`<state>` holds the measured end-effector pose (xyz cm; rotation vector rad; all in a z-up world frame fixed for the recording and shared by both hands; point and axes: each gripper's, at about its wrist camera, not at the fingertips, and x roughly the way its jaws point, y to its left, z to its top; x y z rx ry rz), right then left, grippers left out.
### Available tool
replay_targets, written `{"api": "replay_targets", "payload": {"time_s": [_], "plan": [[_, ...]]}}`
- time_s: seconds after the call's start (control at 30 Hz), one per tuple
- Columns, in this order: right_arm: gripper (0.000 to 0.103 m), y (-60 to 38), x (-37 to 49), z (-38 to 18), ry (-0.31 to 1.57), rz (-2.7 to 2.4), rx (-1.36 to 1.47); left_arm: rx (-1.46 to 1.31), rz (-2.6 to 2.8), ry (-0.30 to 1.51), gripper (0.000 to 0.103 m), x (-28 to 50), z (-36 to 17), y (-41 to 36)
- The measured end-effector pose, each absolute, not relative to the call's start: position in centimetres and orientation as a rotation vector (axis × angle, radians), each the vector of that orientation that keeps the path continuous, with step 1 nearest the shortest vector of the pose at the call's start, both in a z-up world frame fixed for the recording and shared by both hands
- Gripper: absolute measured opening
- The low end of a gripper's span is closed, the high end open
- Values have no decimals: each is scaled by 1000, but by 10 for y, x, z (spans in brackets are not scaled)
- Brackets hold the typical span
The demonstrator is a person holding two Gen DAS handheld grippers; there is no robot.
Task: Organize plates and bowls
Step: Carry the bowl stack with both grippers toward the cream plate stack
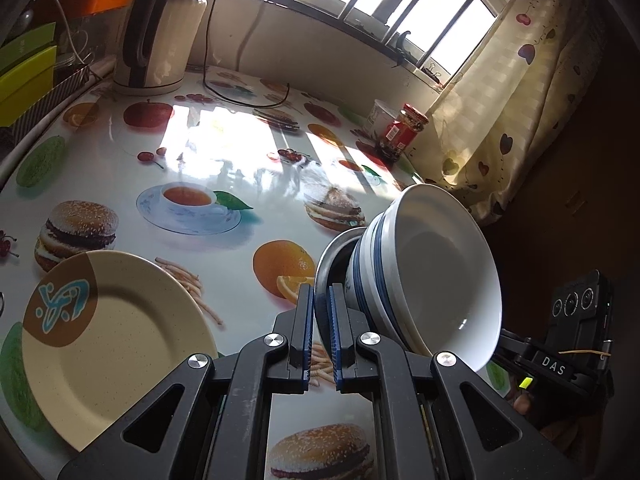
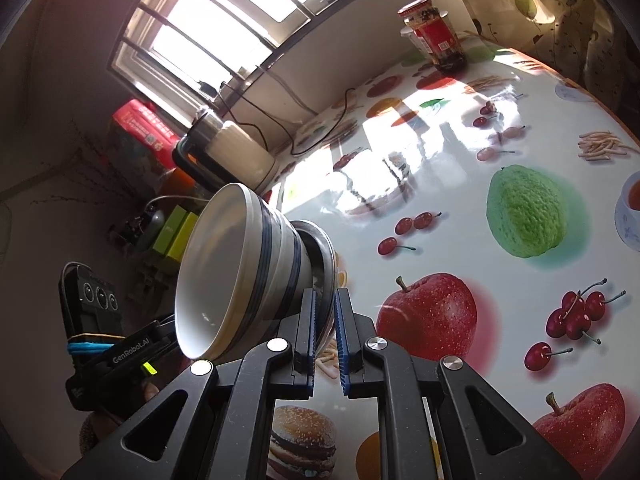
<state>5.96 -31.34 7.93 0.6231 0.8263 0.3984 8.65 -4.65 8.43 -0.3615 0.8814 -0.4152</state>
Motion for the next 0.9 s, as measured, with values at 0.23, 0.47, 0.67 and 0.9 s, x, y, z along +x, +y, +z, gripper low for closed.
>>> {"api": "replay_targets", "payload": {"time_s": [0.23,0.47,0.67,0.9], "plan": [[11,-299,63,81,838,435,606,-371,-377,876,7,81,85,-31],[11,-284,67,82,852,471,591,-385,-335,866,6,74,85,-17],[11,-268,73,82,866,511,579,-400,-296,859,6,67,86,0],[11,-250,78,81,885,551,558,-417,-254,851,6,60,85,17]]}}
